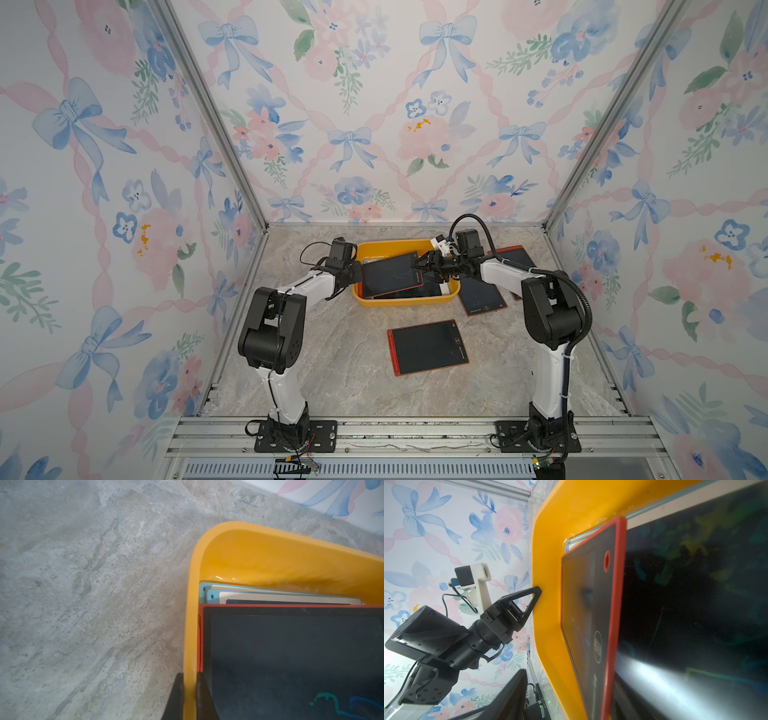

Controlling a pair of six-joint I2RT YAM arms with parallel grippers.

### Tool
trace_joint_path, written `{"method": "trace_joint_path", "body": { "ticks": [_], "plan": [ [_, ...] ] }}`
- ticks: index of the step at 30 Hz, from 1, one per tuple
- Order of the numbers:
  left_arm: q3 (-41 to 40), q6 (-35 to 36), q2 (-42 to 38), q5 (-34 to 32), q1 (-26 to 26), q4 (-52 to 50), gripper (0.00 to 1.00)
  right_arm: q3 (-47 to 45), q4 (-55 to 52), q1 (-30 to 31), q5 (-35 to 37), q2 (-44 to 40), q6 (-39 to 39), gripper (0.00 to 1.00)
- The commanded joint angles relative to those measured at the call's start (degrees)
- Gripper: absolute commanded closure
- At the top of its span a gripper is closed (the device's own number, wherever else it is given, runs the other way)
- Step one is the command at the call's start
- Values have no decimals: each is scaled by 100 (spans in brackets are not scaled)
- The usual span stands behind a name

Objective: Take out the writing tablet from the storage box
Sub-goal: Pick up the writing tablet from the storage box.

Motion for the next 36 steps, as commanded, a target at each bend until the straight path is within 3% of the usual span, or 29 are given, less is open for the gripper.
{"method": "trace_joint_path", "body": {
  "ticks": [1,13,19,36],
  "plan": [
    [32,-40,226,182,-81,-216,100,342,-639,183,118,-15,-439,38],
    [49,-42,228,182,-81,-205,100,620,-1047,404,398,149,-631,43],
    [42,-38,231,176,-82,-207,100,623,-1436,432,810,96,-966,51],
    [49,-42,239,174,-83,-207,100,433,-1361,411,906,-171,-1001,65]
  ]
}}
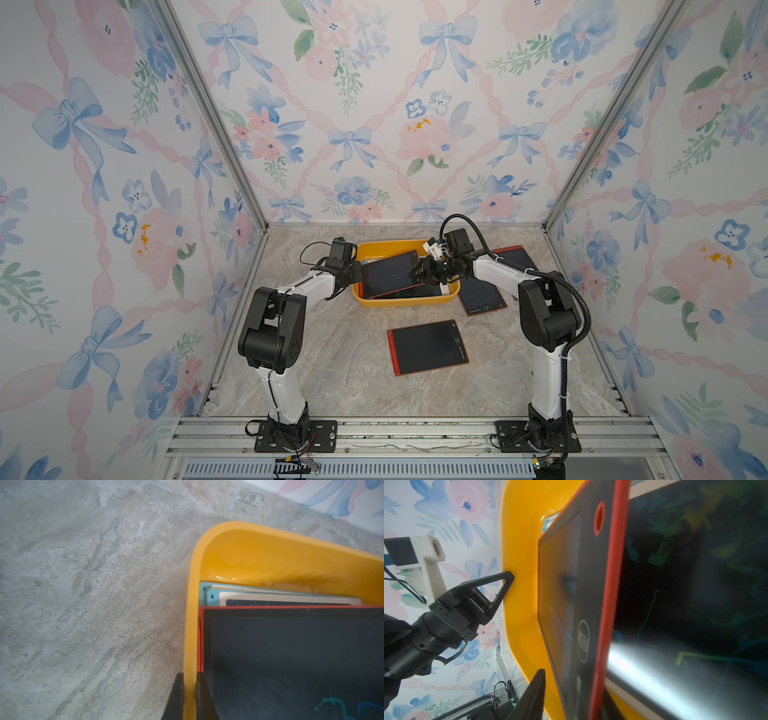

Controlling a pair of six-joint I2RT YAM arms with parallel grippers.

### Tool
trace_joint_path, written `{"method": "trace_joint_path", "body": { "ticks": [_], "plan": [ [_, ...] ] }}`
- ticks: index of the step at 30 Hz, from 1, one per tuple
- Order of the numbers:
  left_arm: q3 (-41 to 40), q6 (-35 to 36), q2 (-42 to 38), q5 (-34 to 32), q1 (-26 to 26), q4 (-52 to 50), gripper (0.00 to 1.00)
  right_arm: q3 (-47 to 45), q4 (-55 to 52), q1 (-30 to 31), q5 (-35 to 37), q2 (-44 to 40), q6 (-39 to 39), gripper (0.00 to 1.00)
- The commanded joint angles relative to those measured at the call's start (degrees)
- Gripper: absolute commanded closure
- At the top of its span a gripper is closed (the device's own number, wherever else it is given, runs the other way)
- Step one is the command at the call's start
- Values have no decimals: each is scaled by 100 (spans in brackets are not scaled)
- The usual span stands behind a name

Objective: Take out the writing tablet from the storage box
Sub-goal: Pick up the writing tablet from the storage box.

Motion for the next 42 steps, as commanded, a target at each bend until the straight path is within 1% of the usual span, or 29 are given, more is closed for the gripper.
{"method": "trace_joint_path", "body": {
  "ticks": [1,7,10,22,32,36,42],
  "plan": [
    [47,-40,235,174,-79,-205,100,-81,62,54,12,-193,-18,66],
    [57,-39,242,173,-82,-211,100,-168,217,42,-19,-272,97,72],
    [47,-38,235,165,-82,-209,100,-243,287,19,-41,-340,131,78],
    [78,-40,241,174,-79,-209,100,-372,375,-50,-49,-484,247,89],
    [47,-49,252,167,-84,-204,100,-520,430,-158,-51,-726,256,92],
    [65,-48,268,174,-79,-205,100,-634,545,-261,-116,-892,508,93],
    [74,-48,266,174,-82,-208,100,-730,519,-401,-189,-1189,526,93]
  ]
}}
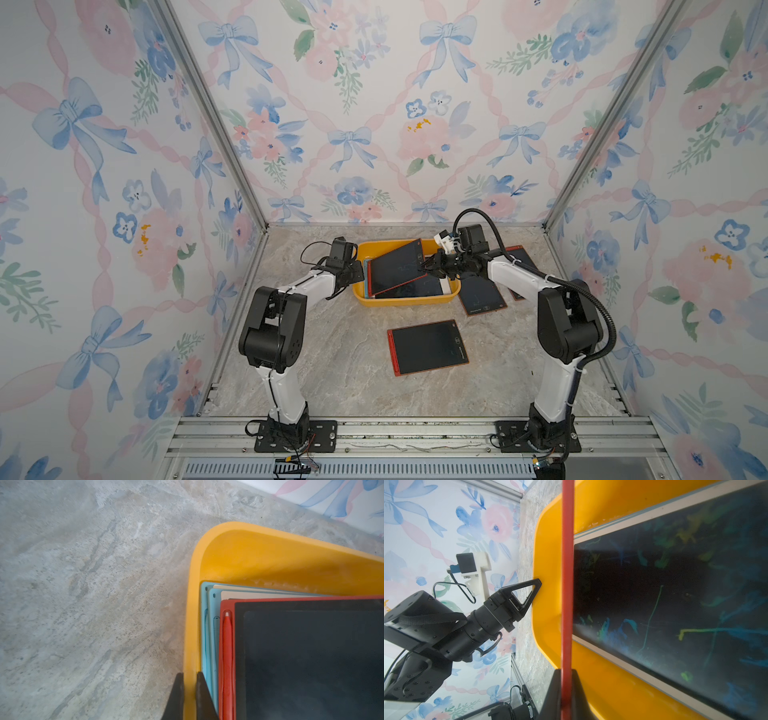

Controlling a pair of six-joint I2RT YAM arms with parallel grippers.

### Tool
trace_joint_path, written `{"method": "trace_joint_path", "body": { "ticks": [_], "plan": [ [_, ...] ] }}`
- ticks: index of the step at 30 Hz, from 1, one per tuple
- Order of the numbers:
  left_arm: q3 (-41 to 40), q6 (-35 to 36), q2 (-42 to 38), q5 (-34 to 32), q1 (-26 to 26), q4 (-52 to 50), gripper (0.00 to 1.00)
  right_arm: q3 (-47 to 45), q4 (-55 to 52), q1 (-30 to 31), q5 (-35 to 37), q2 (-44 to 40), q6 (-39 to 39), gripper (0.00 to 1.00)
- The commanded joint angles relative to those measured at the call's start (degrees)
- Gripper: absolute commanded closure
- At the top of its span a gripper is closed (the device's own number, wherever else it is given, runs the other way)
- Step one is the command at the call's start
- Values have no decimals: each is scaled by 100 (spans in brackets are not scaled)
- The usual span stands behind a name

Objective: Take out the writing tablet from the storage box
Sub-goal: Pick up the writing tablet from the storage box.

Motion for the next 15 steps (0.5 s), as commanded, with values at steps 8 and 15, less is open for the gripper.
{"method": "trace_joint_path", "body": {
  "ticks": [8,15],
  "plan": [
    [62,-57,251,176,-76,-209,100,-410,-99,-355,-269,-787,-26,93],
    [82,-83,249,189,-73,-211,100,-725,-321,-761,-722,-1474,-47,93]
  ]
}}
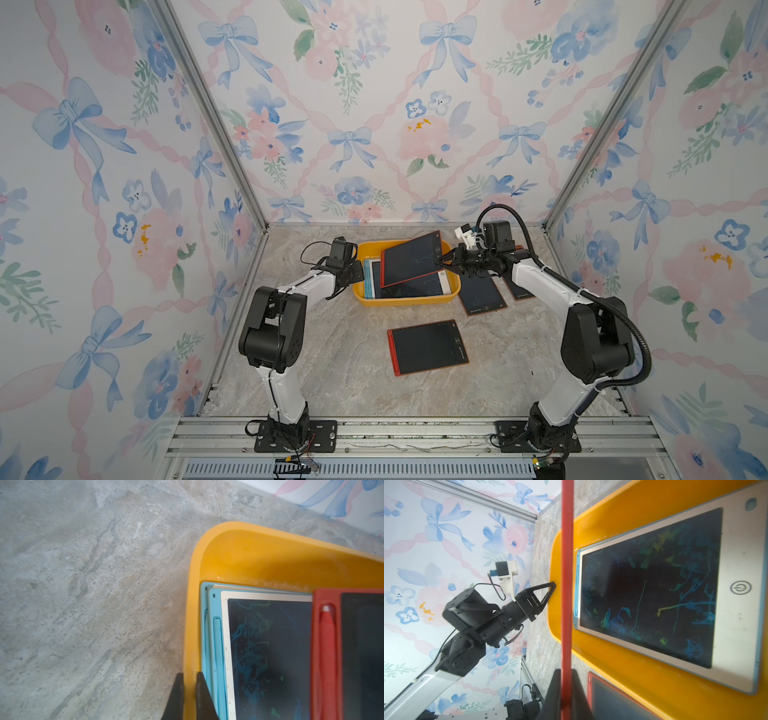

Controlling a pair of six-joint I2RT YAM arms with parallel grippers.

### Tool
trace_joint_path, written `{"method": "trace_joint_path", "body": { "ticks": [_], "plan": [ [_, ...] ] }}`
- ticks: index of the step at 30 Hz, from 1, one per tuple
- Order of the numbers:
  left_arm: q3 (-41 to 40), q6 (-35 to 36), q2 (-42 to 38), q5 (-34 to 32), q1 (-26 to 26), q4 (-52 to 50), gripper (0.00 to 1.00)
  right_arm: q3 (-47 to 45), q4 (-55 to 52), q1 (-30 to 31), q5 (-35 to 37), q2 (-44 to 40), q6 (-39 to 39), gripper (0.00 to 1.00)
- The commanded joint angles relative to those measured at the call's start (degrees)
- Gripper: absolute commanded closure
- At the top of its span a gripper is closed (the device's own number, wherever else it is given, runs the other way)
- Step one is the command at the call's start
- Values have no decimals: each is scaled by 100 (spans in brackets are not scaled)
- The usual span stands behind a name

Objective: Take out the writing tablet from the storage box
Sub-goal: Place the writing tablet at the center of the board.

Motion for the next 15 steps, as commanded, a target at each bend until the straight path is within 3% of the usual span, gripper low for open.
{"method": "trace_joint_path", "body": {
  "ticks": [1,6,10,15],
  "plan": [
    [84,-92,260,180,-82,-209,100,-148,-221,-242,-448,-395,-100,93],
    [129,-92,278,189,-92,-209,100,-400,-671,-664,-865,-919,-161,93],
    [159,-92,270,198,-92,-211,100,-278,-2211,-1027,-875,-1285,-1184,93],
    [199,-127,317,232,-102,-212,100,-487,-3500,-1585,-676,-1934,-1879,93]
  ]
}}
